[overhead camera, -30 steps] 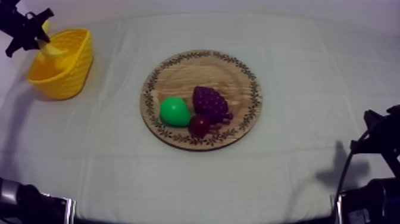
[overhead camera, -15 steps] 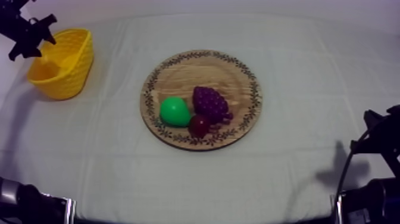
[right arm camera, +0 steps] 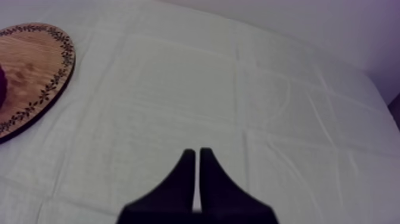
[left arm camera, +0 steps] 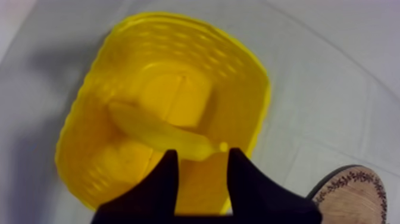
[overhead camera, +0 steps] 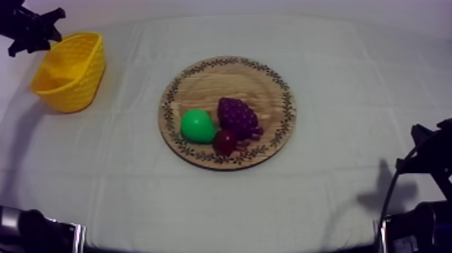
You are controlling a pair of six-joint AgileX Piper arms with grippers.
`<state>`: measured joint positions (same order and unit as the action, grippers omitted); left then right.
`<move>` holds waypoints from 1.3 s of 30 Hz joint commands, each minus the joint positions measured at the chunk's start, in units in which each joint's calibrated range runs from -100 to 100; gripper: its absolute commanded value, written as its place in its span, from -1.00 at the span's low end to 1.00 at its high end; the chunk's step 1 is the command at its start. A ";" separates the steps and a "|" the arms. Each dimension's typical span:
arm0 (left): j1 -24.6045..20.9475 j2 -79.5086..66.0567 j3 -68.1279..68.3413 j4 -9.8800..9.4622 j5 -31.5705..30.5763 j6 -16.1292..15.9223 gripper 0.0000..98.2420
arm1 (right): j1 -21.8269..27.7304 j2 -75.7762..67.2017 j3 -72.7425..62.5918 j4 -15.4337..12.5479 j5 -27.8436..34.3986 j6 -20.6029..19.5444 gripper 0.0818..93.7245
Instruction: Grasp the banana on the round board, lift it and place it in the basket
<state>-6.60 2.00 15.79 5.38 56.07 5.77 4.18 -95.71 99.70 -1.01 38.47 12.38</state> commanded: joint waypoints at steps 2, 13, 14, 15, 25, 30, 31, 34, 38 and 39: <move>1.32 -3.88 1.43 0.49 -1.24 0.88 -0.60 | 0.03 -0.04 -0.03 0.01 0.00 0.00 -0.99; 8.00 -25.02 13.28 3.98 -10.56 -6.69 -0.99 | 0.03 -0.04 -0.03 0.01 0.00 0.01 -0.99; 8.29 -27.36 14.94 3.93 -11.28 -7.11 -0.99 | 0.03 -0.04 -0.03 0.01 0.00 0.00 -0.99; 8.42 -29.64 16.57 3.88 -11.89 -7.55 -0.99 | 0.03 -0.04 -0.03 0.01 0.00 0.00 -0.99; 8.64 -51.37 37.69 1.90 -20.31 -11.76 -1.00 | 0.03 -0.04 -0.03 0.01 0.00 -0.03 -0.99; 7.09 -61.36 47.12 0.76 -22.55 -11.34 -1.00 | 0.03 -0.04 -0.03 0.01 0.00 -0.01 -0.99; 6.89 -63.29 49.04 0.73 -23.00 -11.56 -1.00 | 0.03 -0.04 -0.03 0.01 0.00 -0.01 -0.99; 6.62 -68.82 54.80 0.51 -24.30 -12.41 -1.00 | 0.03 -0.04 -0.03 0.01 0.00 0.00 -0.99; 6.71 -75.75 62.67 0.45 -26.45 -13.79 -1.00 | 0.03 -0.04 -0.03 0.01 0.00 0.00 -0.99; 6.82 -77.50 64.71 0.44 -26.97 -14.10 -1.00 | 0.03 -0.04 -0.03 0.01 0.00 0.00 -0.99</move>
<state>0.15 -70.69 75.16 5.84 29.53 -7.97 4.18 -95.71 99.70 -1.01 38.47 12.38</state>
